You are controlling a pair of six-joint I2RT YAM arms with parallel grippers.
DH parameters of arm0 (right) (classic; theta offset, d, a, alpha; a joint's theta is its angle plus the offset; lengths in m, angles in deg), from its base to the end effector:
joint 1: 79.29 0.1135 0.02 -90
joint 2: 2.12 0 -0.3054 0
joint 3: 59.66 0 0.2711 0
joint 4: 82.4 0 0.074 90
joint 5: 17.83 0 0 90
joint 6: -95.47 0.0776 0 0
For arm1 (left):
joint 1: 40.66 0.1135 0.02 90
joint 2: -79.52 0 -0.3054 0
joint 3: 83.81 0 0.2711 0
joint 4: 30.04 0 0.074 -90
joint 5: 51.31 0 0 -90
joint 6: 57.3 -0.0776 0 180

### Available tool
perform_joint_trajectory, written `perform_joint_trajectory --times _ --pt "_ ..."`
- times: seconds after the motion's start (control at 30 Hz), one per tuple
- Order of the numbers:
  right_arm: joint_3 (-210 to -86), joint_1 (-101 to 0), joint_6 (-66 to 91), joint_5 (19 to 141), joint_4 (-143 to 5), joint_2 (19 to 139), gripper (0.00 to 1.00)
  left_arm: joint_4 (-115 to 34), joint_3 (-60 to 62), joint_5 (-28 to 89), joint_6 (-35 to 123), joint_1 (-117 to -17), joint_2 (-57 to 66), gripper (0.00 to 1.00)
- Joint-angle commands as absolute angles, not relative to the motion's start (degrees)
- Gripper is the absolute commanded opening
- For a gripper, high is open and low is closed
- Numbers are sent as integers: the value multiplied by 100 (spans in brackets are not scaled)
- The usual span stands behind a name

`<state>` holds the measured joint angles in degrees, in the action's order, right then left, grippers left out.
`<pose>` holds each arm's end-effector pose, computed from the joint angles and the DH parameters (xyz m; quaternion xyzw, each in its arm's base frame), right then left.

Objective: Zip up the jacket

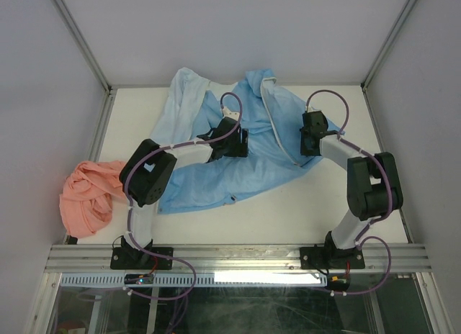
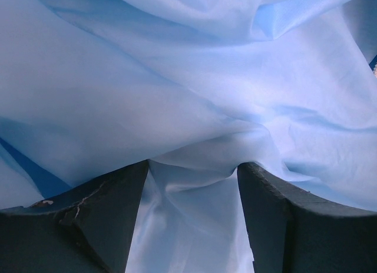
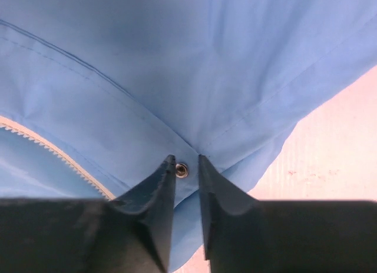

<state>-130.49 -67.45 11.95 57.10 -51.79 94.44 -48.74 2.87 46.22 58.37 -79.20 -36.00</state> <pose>0.3777 0.0586 0.1752 -0.0064 0.9496 -0.0782 0.3034 0.3903 -0.2979 0.1470 0.0806 0.9269 -0.1402 0.3386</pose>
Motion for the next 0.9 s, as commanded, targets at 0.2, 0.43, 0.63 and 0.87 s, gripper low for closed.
perform_joint_trajectory --times 0.2,0.43,0.63,0.87 --pt "-13490 -6824 961 6419 -5430 9700 67 -5133 55 4675 5687 -7796 -3748 67" --pt "-13538 -6893 868 6642 -5176 9988 75 -5094 68 4571 5713 -7797 -3806 67" --pt "-13376 -6899 907 7132 -4980 9661 40 -5093 104 4580 5720 -7800 -3850 67" --pt "-13457 -6894 864 7444 -4638 9197 0 -5096 203 4573 5729 -7800 -3937 67"
